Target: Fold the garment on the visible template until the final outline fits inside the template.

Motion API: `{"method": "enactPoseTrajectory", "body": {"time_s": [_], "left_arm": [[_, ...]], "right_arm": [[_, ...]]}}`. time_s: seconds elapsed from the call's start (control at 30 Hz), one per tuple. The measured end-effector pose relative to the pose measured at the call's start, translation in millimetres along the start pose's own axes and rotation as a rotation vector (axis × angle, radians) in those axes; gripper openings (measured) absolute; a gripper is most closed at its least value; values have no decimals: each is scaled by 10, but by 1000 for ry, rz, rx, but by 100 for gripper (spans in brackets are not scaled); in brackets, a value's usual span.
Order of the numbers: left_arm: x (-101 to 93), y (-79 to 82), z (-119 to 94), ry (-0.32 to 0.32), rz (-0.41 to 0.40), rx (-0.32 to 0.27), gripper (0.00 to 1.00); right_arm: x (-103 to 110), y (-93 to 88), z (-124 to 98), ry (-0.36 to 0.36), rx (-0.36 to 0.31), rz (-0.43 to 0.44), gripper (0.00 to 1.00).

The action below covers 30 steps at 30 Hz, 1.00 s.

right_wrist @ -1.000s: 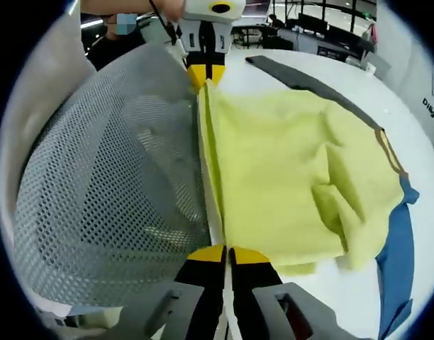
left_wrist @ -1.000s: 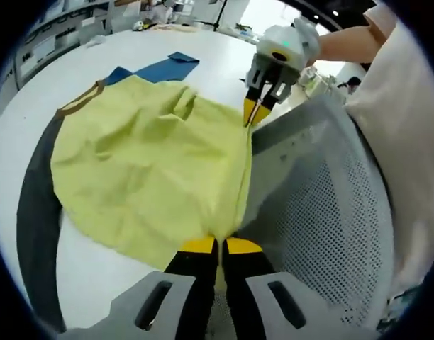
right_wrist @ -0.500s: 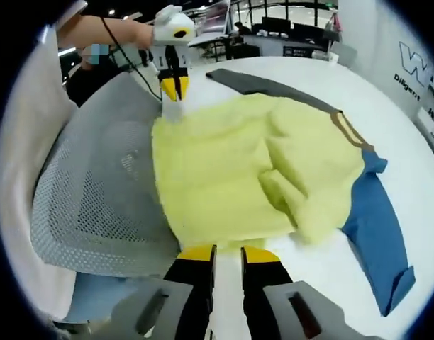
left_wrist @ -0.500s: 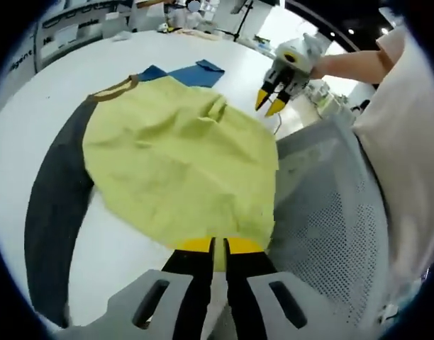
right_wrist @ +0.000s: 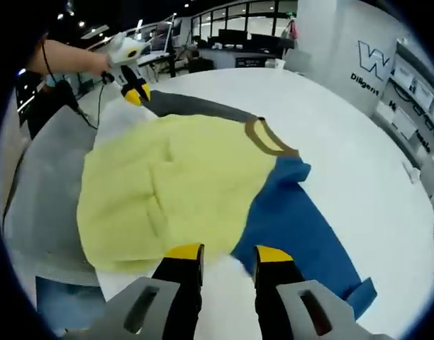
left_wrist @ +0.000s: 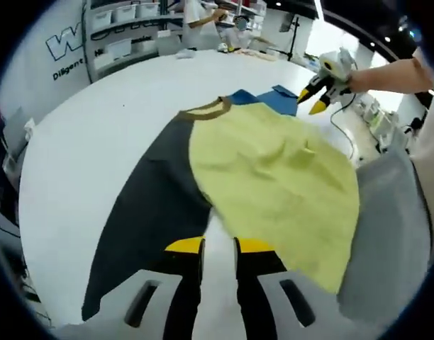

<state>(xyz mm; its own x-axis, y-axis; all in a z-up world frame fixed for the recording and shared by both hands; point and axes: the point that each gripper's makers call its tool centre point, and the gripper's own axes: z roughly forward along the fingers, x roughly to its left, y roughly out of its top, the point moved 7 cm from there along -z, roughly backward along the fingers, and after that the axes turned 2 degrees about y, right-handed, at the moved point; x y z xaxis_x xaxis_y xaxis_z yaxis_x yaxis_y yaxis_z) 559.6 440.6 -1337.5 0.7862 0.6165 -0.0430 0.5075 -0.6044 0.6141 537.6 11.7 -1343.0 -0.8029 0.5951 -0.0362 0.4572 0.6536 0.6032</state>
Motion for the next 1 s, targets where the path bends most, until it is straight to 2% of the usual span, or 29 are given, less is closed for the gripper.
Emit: {"method": "enactPoseTrajectory", "body": {"time_s": [0.2,0.3,0.4,0.63,0.77,0.9,1.0], "left_arm": [[376,194,174,94,15,2,23],[540,269,300,116,-6,11,24],[606,333,396,110,-23,12,30],[798,499,687,131,-23,46,35],[885,572,805,137,-12,63,34],[948,604,888,129,-10,90,31],[958,594,933,122,-14,108,26]], "right_arm": [[-521,26,166,-81,2,45,25],[-705,8,260,-92,10,66,26],[-848,14,364,-90,34,55,26],[-1062,33,573,-78,63,62,28],[-1110,52,637,-60,67,70,27],[-1125,76,670,-40,55,85,25],[-1096,82,696,-11,43,91,17]]}}
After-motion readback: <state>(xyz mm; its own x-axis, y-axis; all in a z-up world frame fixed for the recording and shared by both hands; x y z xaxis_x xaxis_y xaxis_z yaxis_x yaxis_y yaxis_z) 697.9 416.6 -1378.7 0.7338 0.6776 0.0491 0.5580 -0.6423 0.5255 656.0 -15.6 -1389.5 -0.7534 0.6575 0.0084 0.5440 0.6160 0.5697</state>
